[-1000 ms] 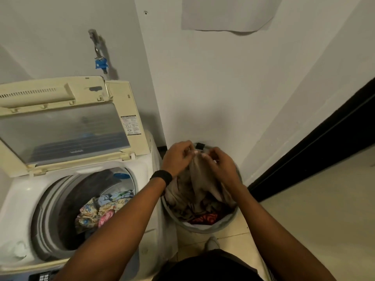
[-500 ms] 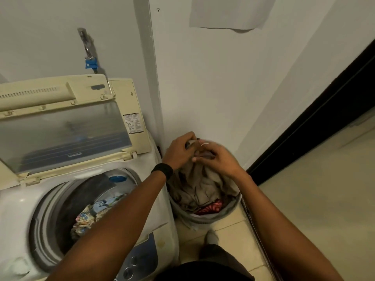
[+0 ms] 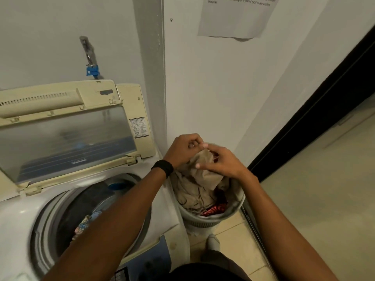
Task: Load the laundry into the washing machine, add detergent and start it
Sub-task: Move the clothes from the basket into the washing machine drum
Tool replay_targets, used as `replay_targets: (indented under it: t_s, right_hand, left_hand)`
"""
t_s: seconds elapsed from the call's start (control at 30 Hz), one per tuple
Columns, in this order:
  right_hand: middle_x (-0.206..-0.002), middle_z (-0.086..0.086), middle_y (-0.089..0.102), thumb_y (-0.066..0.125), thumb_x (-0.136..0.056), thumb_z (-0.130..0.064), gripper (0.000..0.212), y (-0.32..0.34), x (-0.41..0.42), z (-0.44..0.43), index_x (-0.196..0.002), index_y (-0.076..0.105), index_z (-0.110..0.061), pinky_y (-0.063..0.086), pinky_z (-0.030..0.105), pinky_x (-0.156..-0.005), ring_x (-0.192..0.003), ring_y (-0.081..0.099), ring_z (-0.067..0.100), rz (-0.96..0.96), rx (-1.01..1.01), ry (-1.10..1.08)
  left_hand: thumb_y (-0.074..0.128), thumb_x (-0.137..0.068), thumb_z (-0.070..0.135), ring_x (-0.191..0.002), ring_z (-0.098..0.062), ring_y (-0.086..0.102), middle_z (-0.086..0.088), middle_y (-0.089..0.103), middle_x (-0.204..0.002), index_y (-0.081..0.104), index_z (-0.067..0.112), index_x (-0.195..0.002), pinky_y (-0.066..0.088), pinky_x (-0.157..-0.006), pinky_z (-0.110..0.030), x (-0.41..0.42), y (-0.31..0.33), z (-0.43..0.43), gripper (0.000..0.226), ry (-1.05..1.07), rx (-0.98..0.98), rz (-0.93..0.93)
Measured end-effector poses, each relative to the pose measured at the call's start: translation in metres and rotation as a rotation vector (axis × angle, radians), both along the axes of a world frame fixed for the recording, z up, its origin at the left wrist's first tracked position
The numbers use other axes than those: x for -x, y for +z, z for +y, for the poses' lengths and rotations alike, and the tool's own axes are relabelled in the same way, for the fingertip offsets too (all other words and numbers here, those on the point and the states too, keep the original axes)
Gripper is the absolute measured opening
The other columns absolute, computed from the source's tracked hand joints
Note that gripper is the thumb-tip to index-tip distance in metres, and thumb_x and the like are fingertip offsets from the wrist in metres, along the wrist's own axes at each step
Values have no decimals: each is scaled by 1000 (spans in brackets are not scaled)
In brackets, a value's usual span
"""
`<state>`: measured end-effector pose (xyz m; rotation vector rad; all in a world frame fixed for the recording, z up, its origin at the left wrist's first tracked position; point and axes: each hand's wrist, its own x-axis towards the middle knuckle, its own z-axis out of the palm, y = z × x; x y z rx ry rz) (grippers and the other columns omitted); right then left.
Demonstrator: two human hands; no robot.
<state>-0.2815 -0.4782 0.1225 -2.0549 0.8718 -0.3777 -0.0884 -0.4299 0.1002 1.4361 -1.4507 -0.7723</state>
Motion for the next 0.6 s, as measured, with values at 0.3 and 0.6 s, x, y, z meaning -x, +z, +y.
replay_targets:
  t_s: [0.3,0.6]
  right_hand:
    - [-91,-3,69,62,-91,-31,9,10,21,-28,-93,66,-23,53,36,-76,-85,64,15,-194,130,-553]
    - [-132,-8,65,82,-87,-24,66,0,-23,0,-145,52,-28,52,29,-102,-121,61,3,-101,113,48]
  left_hand:
    - [68,-94,45,-73,-16,64,2,67,-74,68,17,-81,47,-66,-37,-48,-36,33,31,144,-44,-190]
    - [75,-92,42,-66,0,60,21,64,-66,63,43,-73,42,-63,-21,-18,-3,15,22,-3,-3,-234]
